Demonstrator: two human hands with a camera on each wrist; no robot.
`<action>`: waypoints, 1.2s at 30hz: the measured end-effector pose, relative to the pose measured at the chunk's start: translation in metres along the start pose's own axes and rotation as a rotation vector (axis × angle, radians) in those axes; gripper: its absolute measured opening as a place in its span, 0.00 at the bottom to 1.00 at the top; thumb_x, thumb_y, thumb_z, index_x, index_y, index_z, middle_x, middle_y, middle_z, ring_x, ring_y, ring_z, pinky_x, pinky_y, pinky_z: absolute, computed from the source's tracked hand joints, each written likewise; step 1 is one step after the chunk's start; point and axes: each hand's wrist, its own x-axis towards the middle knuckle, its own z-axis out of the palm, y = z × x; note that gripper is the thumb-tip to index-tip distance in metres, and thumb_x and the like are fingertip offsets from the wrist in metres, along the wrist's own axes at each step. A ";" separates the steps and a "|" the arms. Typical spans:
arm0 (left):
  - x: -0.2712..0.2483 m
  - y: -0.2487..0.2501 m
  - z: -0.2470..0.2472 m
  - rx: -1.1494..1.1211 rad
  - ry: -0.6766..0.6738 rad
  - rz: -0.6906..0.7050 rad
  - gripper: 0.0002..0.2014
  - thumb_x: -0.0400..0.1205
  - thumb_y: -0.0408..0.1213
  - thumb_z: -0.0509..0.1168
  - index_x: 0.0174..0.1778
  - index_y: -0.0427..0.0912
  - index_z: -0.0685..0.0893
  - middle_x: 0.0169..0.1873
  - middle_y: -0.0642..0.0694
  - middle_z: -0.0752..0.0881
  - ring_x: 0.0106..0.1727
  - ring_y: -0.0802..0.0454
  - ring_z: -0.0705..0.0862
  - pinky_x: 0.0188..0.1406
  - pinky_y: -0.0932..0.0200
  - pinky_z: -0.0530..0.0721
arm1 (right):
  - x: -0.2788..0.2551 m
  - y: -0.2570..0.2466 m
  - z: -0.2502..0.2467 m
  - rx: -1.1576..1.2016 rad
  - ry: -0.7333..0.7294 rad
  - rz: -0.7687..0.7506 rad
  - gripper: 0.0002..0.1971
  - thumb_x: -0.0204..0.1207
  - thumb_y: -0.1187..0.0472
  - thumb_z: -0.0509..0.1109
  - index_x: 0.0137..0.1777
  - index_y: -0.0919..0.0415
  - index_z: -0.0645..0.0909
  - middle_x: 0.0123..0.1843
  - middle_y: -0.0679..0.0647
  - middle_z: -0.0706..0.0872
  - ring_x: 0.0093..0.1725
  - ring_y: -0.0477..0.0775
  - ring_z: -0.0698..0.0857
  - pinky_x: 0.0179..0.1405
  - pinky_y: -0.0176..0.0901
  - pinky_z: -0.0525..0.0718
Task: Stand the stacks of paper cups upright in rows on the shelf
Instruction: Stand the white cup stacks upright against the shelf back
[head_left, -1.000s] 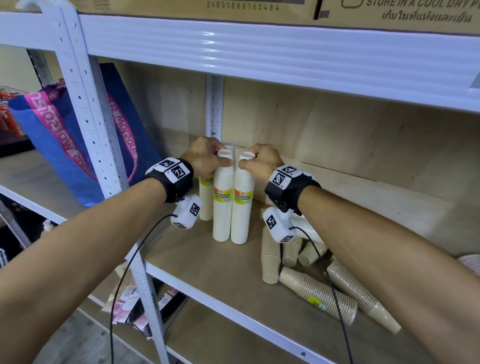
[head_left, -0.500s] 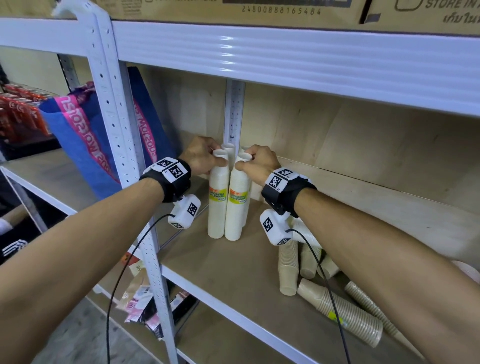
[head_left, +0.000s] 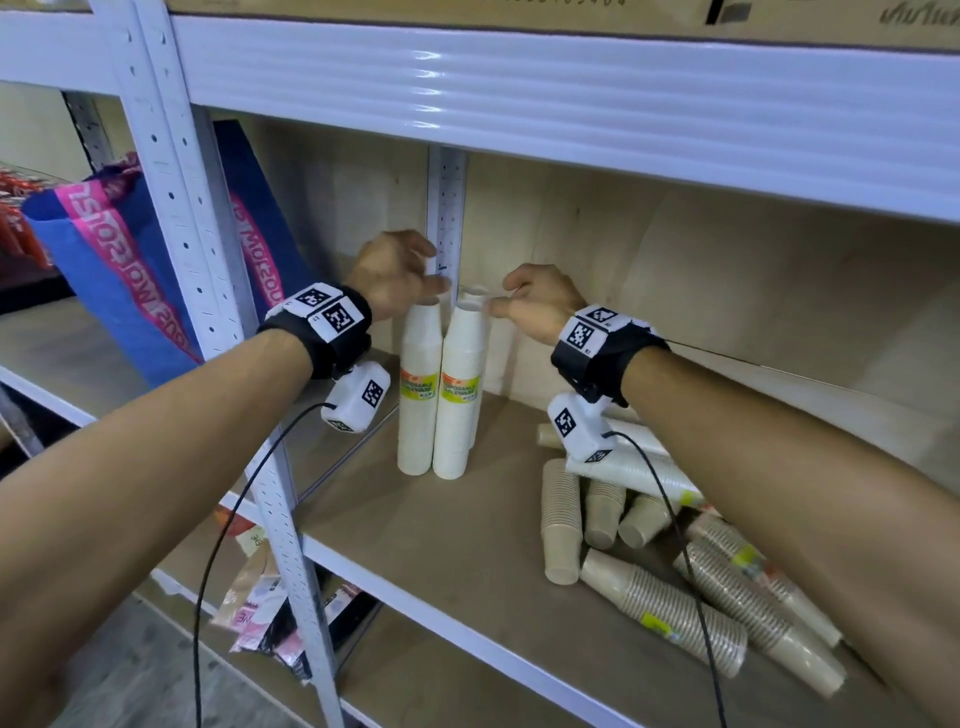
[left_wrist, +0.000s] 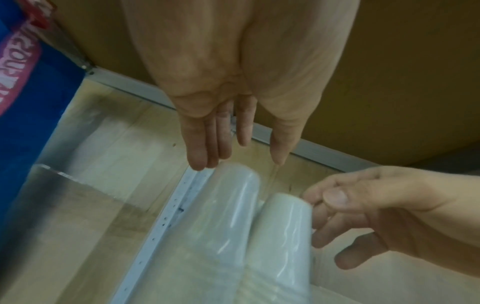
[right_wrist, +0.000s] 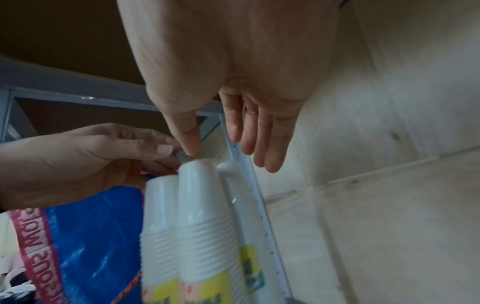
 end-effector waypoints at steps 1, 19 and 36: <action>0.003 0.006 0.000 -0.032 0.004 0.010 0.22 0.72 0.40 0.80 0.62 0.47 0.84 0.55 0.42 0.85 0.54 0.43 0.87 0.49 0.45 0.91 | 0.002 0.005 -0.011 -0.032 0.009 0.007 0.23 0.67 0.48 0.80 0.60 0.55 0.83 0.58 0.50 0.85 0.56 0.51 0.84 0.53 0.40 0.81; -0.009 0.081 0.195 0.148 -0.556 0.295 0.26 0.74 0.49 0.77 0.68 0.56 0.79 0.50 0.52 0.83 0.52 0.54 0.84 0.57 0.56 0.84 | -0.065 0.185 -0.157 -0.415 -0.145 0.440 0.34 0.64 0.43 0.81 0.69 0.48 0.76 0.65 0.50 0.80 0.60 0.54 0.80 0.55 0.45 0.78; -0.050 0.051 0.308 0.654 -0.814 0.482 0.32 0.73 0.52 0.75 0.73 0.50 0.77 0.63 0.47 0.80 0.64 0.46 0.78 0.62 0.50 0.79 | -0.096 0.291 -0.151 -0.399 -0.289 0.483 0.41 0.64 0.44 0.81 0.77 0.50 0.71 0.73 0.49 0.77 0.70 0.53 0.78 0.68 0.47 0.77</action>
